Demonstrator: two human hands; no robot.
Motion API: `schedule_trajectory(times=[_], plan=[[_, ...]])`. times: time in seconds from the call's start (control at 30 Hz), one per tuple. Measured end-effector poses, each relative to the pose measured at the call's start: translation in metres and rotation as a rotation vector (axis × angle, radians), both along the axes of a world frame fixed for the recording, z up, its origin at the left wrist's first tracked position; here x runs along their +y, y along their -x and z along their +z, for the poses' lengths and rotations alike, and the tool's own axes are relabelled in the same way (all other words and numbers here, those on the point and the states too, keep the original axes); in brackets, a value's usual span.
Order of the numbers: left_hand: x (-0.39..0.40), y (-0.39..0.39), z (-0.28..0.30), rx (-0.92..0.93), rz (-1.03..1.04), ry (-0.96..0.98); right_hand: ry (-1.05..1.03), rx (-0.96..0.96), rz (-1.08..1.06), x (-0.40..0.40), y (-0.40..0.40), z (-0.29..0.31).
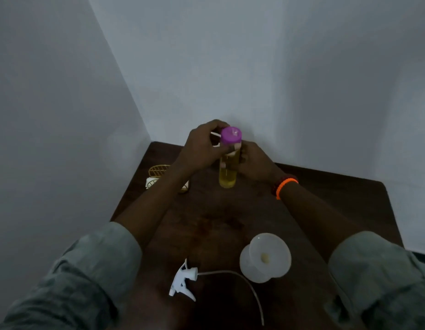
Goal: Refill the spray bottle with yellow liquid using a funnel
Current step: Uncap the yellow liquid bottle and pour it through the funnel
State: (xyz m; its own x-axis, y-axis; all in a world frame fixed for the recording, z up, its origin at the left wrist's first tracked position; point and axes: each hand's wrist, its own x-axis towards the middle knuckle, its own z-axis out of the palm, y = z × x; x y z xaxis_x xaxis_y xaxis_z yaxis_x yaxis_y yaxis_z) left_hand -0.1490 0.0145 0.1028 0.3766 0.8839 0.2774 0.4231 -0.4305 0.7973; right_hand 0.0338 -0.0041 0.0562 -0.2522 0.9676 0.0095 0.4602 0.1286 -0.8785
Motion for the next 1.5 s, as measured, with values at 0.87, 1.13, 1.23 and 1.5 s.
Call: schedule_trajectory(times=[0.87, 1.13, 1.23, 1.5], plan=[[-0.135, 0.004, 0.053, -0.198, 0.188, -0.125, -0.203, -0.07, -0.149, -0.123, 0.001, 0.064], [-0.132, 0.007, 0.053, -0.3, -0.014, 0.134, -0.175, -0.057, -0.143, -0.138, 0.006, 0.06], [-0.134, 0.003, 0.052, -0.312, -0.033, 0.126, -0.18, -0.059, -0.13, -0.138, 0.01, 0.06], [-0.138, 0.011, 0.051, -0.357, 0.019, 0.028, -0.196, -0.098, -0.173, -0.135, 0.003, 0.063]])
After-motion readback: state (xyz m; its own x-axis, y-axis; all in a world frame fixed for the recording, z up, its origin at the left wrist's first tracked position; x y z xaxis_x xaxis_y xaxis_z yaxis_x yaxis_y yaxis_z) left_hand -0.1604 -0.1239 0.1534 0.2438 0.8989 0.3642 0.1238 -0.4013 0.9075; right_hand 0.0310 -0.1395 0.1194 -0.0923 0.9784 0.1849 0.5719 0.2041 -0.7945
